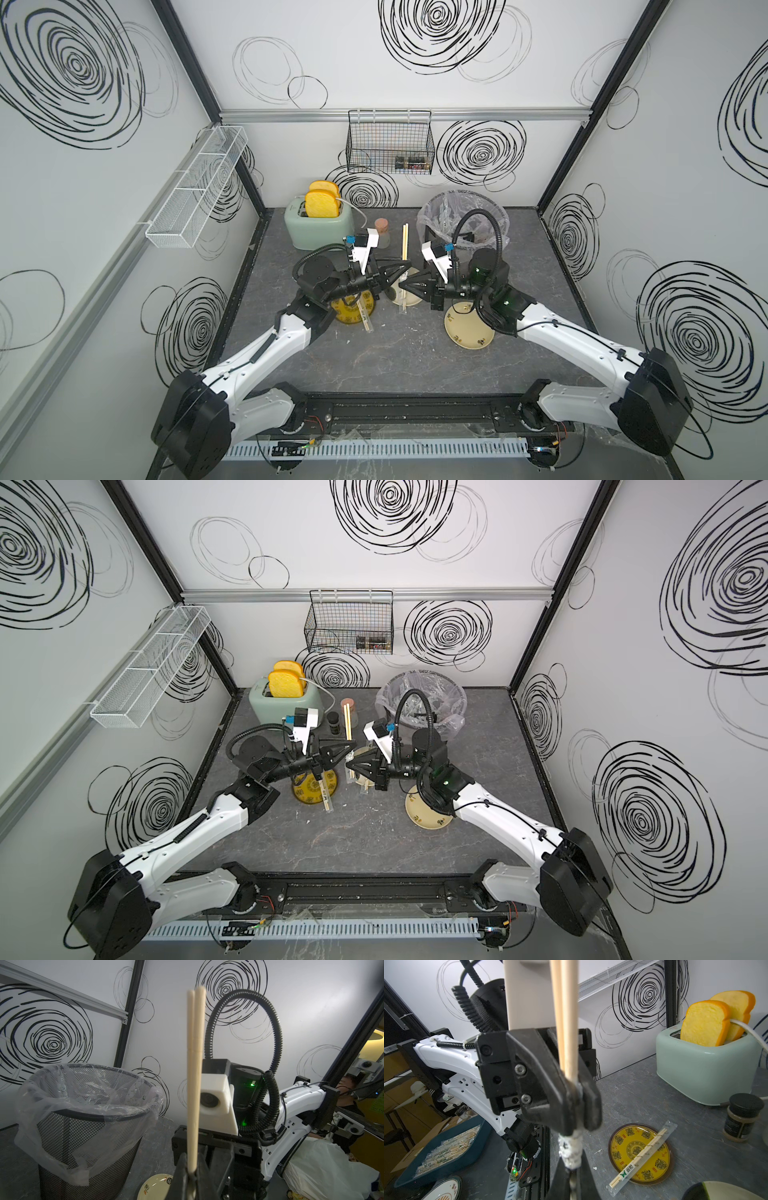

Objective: Remove the packaging of disposable chopsticks
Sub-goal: Remove the packet bag from the disposable chopsticks.

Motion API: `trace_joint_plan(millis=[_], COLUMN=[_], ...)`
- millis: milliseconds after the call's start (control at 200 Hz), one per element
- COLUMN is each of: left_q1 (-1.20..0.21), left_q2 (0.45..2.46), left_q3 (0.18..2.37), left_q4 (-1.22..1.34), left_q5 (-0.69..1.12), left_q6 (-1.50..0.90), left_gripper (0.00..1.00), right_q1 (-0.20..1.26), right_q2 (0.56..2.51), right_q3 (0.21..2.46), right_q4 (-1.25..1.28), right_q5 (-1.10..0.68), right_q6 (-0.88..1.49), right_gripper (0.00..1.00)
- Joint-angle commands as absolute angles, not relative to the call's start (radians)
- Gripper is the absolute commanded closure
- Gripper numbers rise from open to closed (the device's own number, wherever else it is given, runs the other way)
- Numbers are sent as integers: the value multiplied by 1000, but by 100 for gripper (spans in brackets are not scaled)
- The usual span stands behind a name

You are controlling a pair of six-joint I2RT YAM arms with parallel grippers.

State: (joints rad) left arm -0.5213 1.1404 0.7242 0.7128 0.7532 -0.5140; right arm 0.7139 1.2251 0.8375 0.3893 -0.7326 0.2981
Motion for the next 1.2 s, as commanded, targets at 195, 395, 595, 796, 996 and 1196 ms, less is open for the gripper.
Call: trace_joint_plan(millis=[195, 395, 595, 796, 996, 1196], left_q1=[-505, -504, -511, -517, -519, -519], left_q2=[1104, 1115, 1124, 1125, 1123, 1122], left_q3=[686, 687, 680, 672, 670, 671], left_q4=[864, 942, 922, 910, 879, 882], left_q5=[786, 794, 801, 796, 797, 794], left_q6=[-660, -701, -691, -683, -665, -667], left_gripper=[100, 100, 100, 100, 100, 69], right_q1=[684, 673, 677, 691, 689, 689], right_q2=[1218, 1225, 1275, 1307, 1295, 1281], right_q3=[820, 800, 852, 866, 877, 863], right_q4=[474, 475, 481, 523, 518, 509], right_q5=[-809, -851, -950, -970, -949, -914], right_q6=[349, 377, 408, 426, 426, 420], right_gripper=[51, 49, 49, 49, 61, 100])
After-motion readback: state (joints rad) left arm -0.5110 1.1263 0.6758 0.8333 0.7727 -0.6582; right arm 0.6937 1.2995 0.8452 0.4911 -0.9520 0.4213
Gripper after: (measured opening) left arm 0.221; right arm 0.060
